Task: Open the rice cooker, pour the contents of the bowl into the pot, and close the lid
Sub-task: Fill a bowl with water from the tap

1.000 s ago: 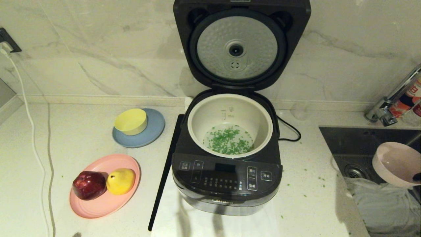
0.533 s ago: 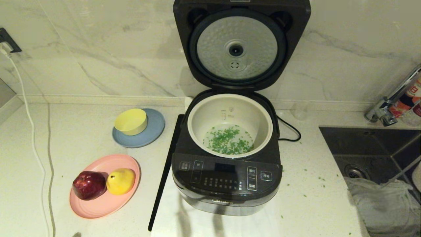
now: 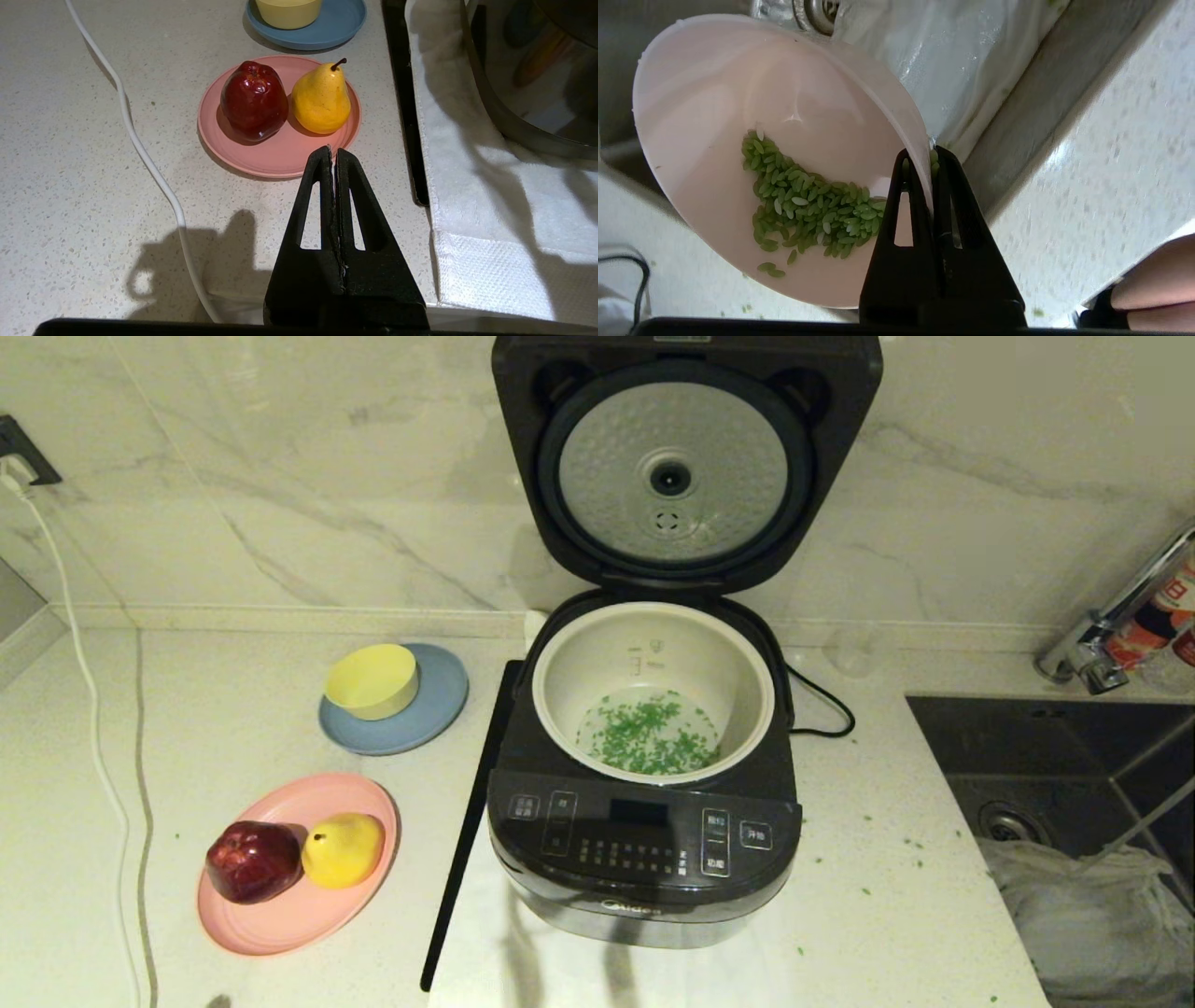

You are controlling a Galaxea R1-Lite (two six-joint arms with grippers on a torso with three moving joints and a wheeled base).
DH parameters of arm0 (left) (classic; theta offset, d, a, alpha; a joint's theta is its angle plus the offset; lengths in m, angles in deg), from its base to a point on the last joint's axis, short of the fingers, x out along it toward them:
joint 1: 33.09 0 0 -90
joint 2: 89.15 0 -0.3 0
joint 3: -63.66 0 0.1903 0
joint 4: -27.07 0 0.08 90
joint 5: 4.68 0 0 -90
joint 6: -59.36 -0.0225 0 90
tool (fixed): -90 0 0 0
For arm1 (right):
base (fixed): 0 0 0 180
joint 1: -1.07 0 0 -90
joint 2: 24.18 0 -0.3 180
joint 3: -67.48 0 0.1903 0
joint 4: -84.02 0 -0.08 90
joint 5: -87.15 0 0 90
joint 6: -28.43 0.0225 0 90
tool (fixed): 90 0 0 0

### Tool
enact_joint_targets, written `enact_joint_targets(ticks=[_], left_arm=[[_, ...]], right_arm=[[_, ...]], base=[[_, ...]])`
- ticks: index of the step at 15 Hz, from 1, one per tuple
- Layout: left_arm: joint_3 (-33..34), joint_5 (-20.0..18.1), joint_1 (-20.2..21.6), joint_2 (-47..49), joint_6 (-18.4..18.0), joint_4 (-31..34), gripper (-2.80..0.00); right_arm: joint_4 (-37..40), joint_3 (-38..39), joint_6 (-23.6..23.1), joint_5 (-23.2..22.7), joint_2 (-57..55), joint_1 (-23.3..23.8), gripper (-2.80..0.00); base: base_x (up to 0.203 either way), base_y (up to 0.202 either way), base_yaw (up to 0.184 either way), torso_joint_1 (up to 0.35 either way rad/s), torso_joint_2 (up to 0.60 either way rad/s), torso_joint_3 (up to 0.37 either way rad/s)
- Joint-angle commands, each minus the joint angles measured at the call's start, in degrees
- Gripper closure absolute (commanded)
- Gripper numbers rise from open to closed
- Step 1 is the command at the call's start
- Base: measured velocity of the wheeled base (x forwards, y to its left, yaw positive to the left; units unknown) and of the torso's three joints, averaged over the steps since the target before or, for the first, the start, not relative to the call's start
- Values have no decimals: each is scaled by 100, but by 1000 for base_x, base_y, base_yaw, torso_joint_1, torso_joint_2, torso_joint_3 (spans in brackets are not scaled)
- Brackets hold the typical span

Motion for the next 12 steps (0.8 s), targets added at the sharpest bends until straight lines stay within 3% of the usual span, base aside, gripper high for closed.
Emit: enact_joint_targets(ticks=[1,12], left_arm=[[44,-2,0,-4,-2,-2,0],[44,-2,0,-4,-2,-2,0]], right_arm=[[17,-241,33,-24,-407,26,0],[18,-1035,88,-60,-1219,-82,0]], base=[[0,0,0,0,0,0],[0,0,0,0,0,0]])
